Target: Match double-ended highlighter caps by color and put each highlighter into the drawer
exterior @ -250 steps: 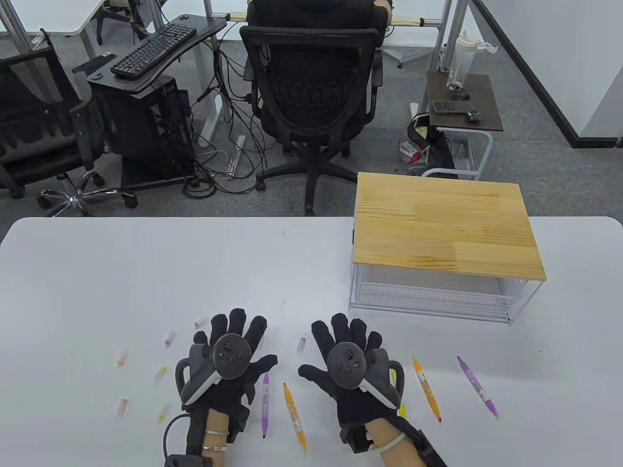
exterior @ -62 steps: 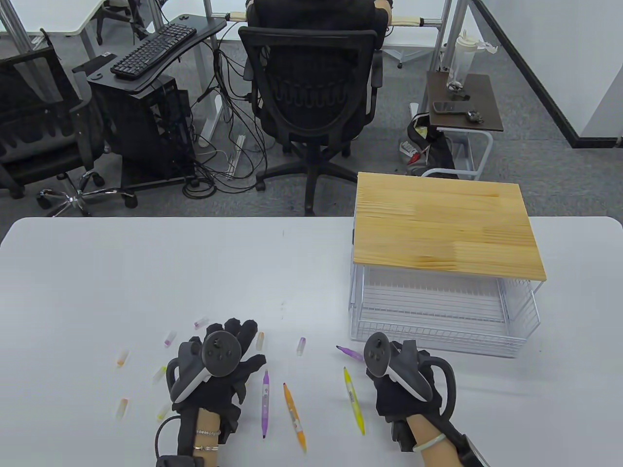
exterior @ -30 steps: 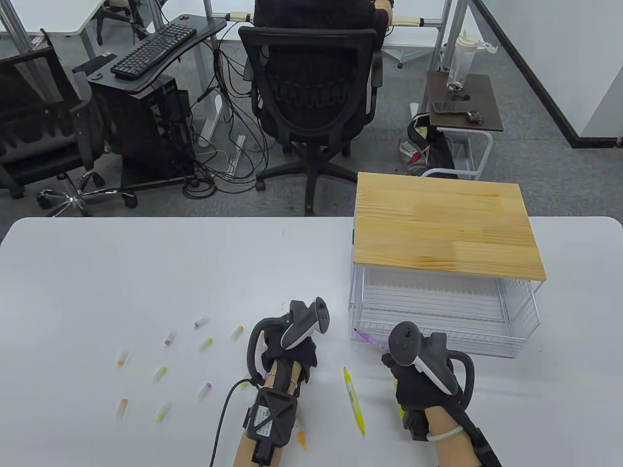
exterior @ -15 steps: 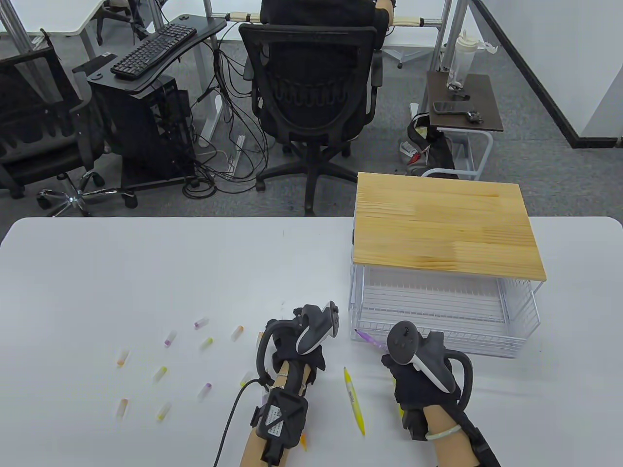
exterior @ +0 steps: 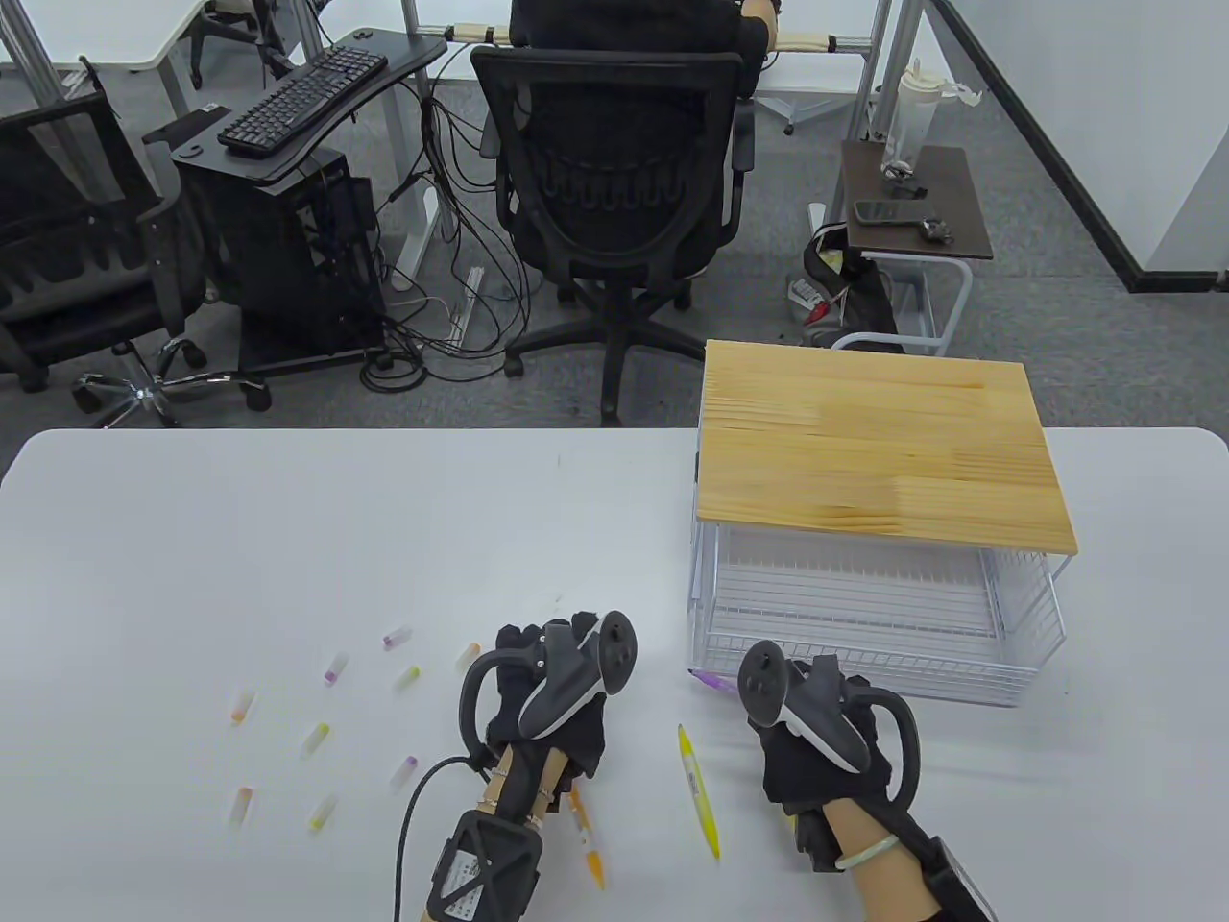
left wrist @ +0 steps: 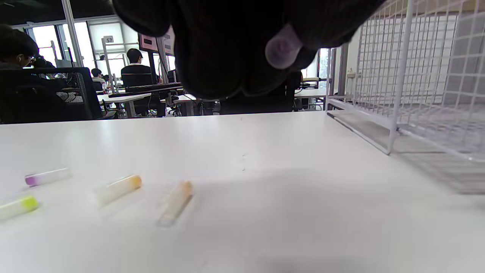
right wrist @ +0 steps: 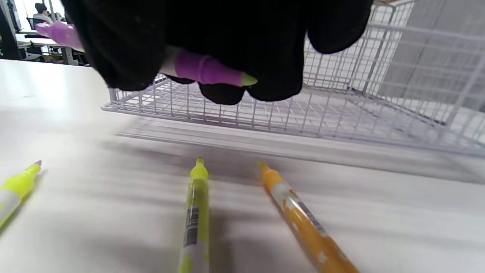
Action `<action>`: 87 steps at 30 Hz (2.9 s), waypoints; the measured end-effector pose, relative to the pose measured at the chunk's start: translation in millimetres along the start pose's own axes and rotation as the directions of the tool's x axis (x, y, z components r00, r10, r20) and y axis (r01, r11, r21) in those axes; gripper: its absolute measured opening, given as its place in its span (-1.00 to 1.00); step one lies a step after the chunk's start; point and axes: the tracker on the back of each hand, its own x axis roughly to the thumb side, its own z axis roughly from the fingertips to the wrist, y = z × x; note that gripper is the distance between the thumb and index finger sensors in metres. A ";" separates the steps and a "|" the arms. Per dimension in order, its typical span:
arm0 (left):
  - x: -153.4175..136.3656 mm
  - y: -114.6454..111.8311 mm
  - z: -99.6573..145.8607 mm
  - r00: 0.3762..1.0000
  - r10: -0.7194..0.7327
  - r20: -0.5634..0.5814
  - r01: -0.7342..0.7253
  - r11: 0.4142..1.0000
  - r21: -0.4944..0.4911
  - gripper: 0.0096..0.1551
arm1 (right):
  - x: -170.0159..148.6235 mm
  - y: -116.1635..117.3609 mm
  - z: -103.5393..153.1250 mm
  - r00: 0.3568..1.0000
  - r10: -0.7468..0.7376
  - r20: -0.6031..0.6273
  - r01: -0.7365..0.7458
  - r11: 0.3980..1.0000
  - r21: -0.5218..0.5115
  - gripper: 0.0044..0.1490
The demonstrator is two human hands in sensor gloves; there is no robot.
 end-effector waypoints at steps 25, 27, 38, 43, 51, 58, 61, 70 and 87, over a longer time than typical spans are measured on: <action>-123.1 6.2 56.3 0.808 0.588 0.036 -0.582 0.788 0.202 -0.50 | 122.6 -29.2 35.2 0.952 -0.042 0.302 0.065 0.996 -0.067 -0.40; -124.8 5.9 56.2 0.786 0.617 0.040 -0.612 0.767 0.193 -0.50 | 125.1 -29.8 37.8 0.952 -0.035 0.306 0.061 0.995 -0.074 -0.40; -115.4 3.6 55.3 0.767 0.639 0.065 -0.640 0.753 0.153 -0.50 | 118.6 -24.2 41.7 0.951 -0.077 0.300 0.107 0.990 -0.086 -0.40; -110.0 2.6 55.4 0.746 0.660 0.089 -0.666 0.737 0.116 -0.48 | 116.4 -18.1 46.3 0.939 -0.143 0.312 0.202 0.965 -0.165 -0.40; -107.9 -4.1 49.1 0.579 0.798 0.167 -0.804 0.593 -0.042 -0.45 | 97.5 -11.7 54.9 0.917 -0.235 0.323 0.349 0.864 -0.362 -0.41; -98.9 11.0 55.5 0.657 0.709 0.255 -0.735 0.678 0.010 -0.49 | 86.8 -14.2 54.3 0.876 -0.317 0.365 0.429 0.856 -0.288 -0.43; -99.2 16.3 59.1 0.664 0.694 0.278 -0.727 0.686 0.021 -0.49 | 87.6 -15.1 53.7 0.838 -0.387 0.384 0.488 0.848 -0.208 -0.43; -81.9 25.1 67.2 0.643 0.685 0.344 -0.727 0.686 -0.006 -0.49 | 90.4 -17.2 59.6 0.853 -0.344 0.392 0.462 0.847 -0.263 -0.39; -141.2 20.4 64.5 0.930 0.361 0.071 -0.367 0.926 0.092 -0.33 | 59.4 -41.6 64.5 0.740 -0.531 0.413 0.645 0.733 -0.214 -0.38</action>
